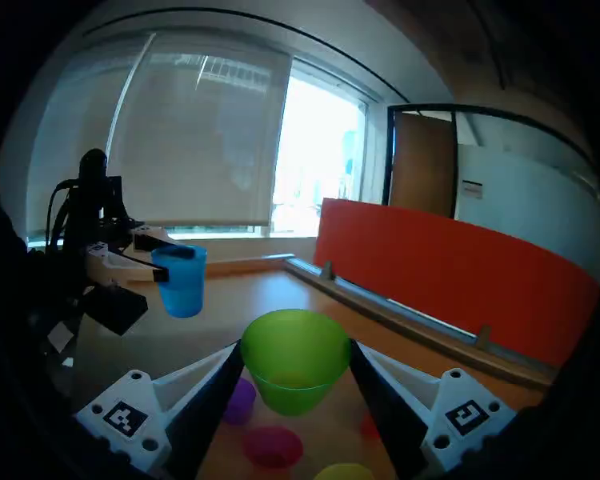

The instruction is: Pour water

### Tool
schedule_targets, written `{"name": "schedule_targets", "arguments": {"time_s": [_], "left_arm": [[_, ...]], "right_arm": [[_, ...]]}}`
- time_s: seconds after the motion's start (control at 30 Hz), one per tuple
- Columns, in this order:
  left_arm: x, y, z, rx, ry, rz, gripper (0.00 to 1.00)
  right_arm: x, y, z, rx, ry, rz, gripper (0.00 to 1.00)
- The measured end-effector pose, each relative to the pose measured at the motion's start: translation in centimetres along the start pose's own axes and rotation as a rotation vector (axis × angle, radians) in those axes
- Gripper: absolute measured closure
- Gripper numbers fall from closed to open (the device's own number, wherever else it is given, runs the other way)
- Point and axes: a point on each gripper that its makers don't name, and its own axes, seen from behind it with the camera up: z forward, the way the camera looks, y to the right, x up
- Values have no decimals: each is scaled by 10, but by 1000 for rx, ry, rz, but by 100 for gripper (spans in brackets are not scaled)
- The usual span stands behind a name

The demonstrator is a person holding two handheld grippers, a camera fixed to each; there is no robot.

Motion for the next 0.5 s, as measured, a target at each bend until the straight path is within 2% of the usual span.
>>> {"name": "schedule_targets", "arguments": {"time_s": [0.5], "left_arm": [[-1, 4, 4, -5, 5, -14, 14]], "right_arm": [[11, -4, 1, 12, 102, 48, 5]]}}
